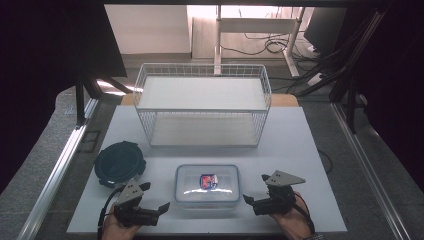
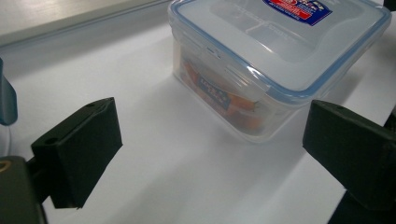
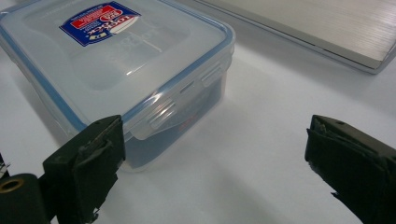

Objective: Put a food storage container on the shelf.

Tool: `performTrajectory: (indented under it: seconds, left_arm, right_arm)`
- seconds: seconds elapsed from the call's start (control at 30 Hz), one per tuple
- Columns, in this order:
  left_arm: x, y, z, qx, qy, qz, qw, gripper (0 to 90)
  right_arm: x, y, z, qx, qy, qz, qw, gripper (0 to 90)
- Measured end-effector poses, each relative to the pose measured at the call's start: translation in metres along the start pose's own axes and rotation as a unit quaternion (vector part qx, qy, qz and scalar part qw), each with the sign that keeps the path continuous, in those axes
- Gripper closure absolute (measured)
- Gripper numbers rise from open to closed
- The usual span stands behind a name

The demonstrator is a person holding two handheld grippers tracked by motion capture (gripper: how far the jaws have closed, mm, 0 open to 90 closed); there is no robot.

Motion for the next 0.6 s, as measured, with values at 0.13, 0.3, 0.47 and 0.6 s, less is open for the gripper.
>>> performTrajectory:
  seconds: [0.13,0.3,0.47,0.6]
  left_arm:
    - [0.0,-0.003,0.001,0.002,-0.003,-0.005,1.0,3.4]
    - [-0.002,-0.006,-0.004,0.008,-0.016,-0.001,0.9998,3.8]
    - [-0.013,-0.011,-0.007,0.02,-0.011,0.01,0.9997,3.9]
    - [-0.021,-0.017,-0.002,0.02,-0.004,0.022,0.9996,2.9]
  right_arm:
    - [0.001,0.0,0.0,-0.004,0.0,0.0,1.0,5.1]
    - [-0.002,-0.002,0.002,-0.013,0.005,-0.002,0.9999,5.1]
    - [-0.006,-0.005,0.011,-0.03,-0.004,0.011,0.9995,1.6]
    - [-0.011,-0.008,0.014,-0.031,-0.017,0.019,0.9992,0.0]
Point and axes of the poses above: each handheld gripper's, and its own axes: y roughly backward along the jaws, x roughly out of its underside, z roughly to its left, the point moved 10 cm from there along -y, roughly forward along the jaws, and after that the axes turned 6 degrees about x, right-handed, at the moved point
